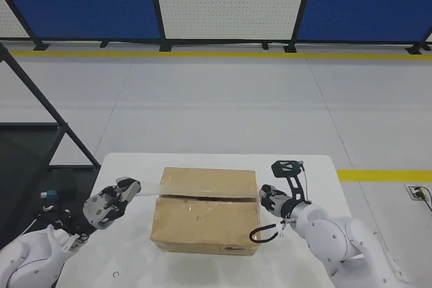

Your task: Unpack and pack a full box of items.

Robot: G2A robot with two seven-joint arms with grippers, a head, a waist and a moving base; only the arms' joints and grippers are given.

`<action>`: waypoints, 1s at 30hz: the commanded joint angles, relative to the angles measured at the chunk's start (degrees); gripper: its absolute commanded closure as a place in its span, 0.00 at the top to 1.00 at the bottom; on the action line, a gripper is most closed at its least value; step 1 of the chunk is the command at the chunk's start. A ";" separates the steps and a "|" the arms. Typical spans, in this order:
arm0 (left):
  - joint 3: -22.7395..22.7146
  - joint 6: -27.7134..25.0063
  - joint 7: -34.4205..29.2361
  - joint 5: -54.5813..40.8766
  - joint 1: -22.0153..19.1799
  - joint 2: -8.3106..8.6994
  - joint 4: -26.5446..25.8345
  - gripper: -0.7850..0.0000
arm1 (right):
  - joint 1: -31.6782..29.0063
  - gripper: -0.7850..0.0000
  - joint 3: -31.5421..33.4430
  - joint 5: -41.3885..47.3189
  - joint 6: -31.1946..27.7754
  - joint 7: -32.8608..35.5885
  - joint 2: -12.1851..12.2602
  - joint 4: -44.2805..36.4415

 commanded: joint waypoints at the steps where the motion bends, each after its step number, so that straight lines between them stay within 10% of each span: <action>1: -0.06 0.01 -0.17 0.14 0.01 -0.13 -0.02 0.00 | -0.23 0.00 0.19 -0.63 0.10 0.67 0.05 -0.28; 18: -1.61 0.04 -0.92 0.16 1.17 -1.17 -0.06 0.01 | 1.67 0.00 -1.32 -2.05 1.47 3.23 -0.77 2.38; 30: -2.54 0.06 -1.96 -0.32 1.45 -1.84 0.09 0.90 | 1.83 0.00 -1.49 -2.29 1.52 3.61 -1.23 2.97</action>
